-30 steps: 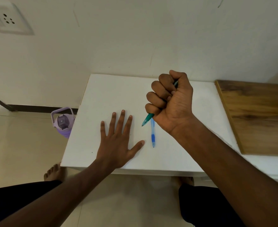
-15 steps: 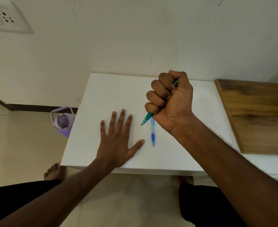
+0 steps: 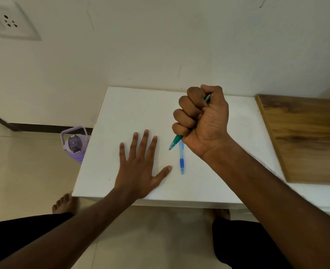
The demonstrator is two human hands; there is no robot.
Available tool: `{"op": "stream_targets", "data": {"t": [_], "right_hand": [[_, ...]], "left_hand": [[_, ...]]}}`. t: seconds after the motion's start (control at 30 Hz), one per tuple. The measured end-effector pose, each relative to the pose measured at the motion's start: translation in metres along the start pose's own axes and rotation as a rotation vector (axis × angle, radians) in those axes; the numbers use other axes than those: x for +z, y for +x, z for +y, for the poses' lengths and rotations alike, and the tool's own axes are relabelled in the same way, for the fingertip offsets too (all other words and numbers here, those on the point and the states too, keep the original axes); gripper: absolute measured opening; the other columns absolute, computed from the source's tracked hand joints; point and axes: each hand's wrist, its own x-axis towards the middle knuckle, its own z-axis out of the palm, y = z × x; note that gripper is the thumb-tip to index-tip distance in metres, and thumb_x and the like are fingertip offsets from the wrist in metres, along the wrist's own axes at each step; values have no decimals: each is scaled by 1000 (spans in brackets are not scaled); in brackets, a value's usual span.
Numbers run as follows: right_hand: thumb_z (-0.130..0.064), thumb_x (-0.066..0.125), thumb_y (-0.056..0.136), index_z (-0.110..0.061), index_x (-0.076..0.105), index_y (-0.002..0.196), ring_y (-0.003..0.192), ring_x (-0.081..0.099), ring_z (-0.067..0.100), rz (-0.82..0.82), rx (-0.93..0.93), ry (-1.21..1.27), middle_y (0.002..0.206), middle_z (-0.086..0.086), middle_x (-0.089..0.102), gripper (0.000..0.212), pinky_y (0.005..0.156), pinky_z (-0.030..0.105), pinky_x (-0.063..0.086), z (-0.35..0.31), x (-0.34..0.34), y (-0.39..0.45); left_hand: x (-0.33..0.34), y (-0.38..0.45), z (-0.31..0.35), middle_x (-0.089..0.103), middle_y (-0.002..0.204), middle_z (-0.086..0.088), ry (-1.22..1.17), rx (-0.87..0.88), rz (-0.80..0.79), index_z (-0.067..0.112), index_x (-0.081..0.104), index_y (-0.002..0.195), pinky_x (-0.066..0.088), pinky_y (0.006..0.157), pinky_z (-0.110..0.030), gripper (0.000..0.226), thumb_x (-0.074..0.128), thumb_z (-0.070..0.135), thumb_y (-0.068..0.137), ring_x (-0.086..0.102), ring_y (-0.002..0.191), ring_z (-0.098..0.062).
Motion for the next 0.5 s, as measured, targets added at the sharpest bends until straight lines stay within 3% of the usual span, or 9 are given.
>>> {"op": "stream_targets", "data": {"t": [0.17, 0.33, 0.5], "right_hand": [[-56, 25, 102, -23, 19, 58, 42, 10, 10, -15, 7, 19, 51, -6, 14, 56, 45, 17, 14, 0, 0, -2], [-36, 21, 99, -21, 18, 59, 44, 9, 10, 1, -12, -52, 53, -5, 14, 42, 47, 16, 15, 0, 2, -3], [-46, 31, 92, -20, 19, 59, 43, 10, 10, -50, -20, -88, 51, -4, 15, 44, 47, 15, 15, 1, 7, -6]], "left_hand": [[0, 0, 0, -12, 178, -1, 10, -1, 0, 29, -1, 169, 7, 127, -69, 102, 22, 91, 91, -8, 164, -31], [0, 0, 0, -12, 178, -1, 8, 1, 0, 29, 0, 169, 7, 127, -69, 102, 23, 90, 91, -8, 164, -31], [0, 0, 0, -12, 178, -1, 10, 0, -1, 29, 1, 169, 8, 127, -69, 102, 23, 91, 91, -7, 164, -31]]}}
